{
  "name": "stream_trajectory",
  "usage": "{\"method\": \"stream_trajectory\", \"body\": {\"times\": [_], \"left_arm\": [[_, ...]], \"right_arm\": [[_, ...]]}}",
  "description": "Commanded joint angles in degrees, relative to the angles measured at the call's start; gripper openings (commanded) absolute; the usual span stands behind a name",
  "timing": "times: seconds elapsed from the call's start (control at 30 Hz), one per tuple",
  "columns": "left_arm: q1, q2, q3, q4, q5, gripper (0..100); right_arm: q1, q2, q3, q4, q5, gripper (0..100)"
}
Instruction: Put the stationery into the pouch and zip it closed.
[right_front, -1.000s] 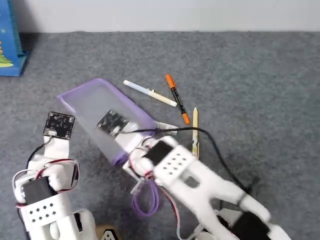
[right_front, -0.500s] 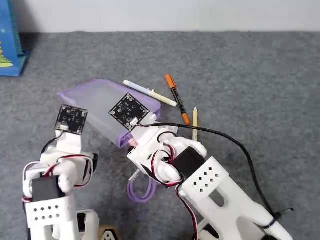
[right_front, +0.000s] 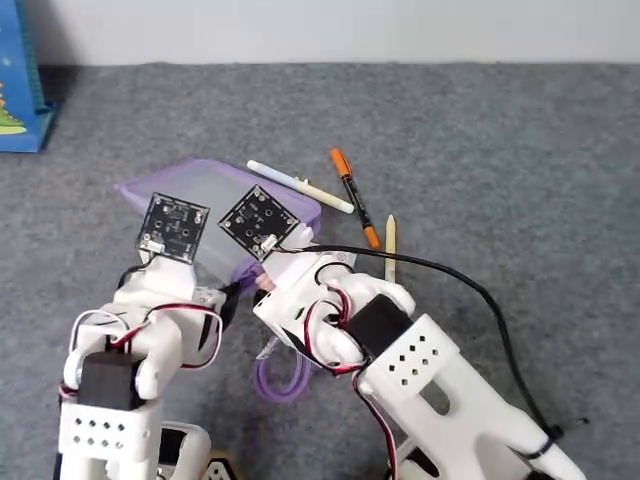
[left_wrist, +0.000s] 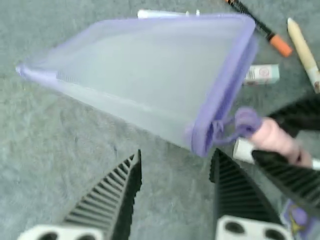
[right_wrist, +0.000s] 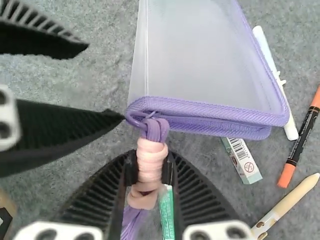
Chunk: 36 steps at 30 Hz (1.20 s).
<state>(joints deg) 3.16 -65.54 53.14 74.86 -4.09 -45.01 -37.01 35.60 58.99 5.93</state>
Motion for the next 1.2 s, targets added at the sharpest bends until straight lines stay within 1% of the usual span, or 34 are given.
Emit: {"method": "stream_trajectory", "body": {"times": [0.0, 0.1, 0.27, 0.37, 0.53, 0.73, 0.97, 1.17], "left_arm": [[0.6, 0.8, 2.7, -5.2, 0.8, 22], [0.4, 0.5, 5.2, -7.6, 0.8, 22], [0.4, 0.5, 6.6, -8.4, 1.2, 22], [0.3, 0.5, 6.8, -9.6, 4.8, 22], [0.5, 0.5, 7.8, -11.5, 5.9, 22], [0.2, 0.4, 12.0, -16.4, 5.9, 22], [-3.3, 0.4, 11.9, -16.7, 6.0, 22], [-3.3, 0.4, 11.9, -17.2, 5.8, 11]], "right_arm": [[0.7, -2.4, -1.1, -0.9, 0.0, 0.9], [0.7, -2.4, -1.3, -0.9, -1.8, 0.9], [0.7, -2.4, -1.9, -0.7, -2.5, 0.9], [0.6, -2.7, -2.5, -0.6, -2.7, 0.9], [-1.1, -7.4, -2.5, 0.8, -2.7, 0.9], [-3.7, -13.9, -2.5, 3.1, -4.2, 0.9], [-3.5, -12.7, -2.1, 3.4, -4.3, 0.8], [-3.4, -12.2, -2.0, 3.6, -4.1, 0.8]]}}
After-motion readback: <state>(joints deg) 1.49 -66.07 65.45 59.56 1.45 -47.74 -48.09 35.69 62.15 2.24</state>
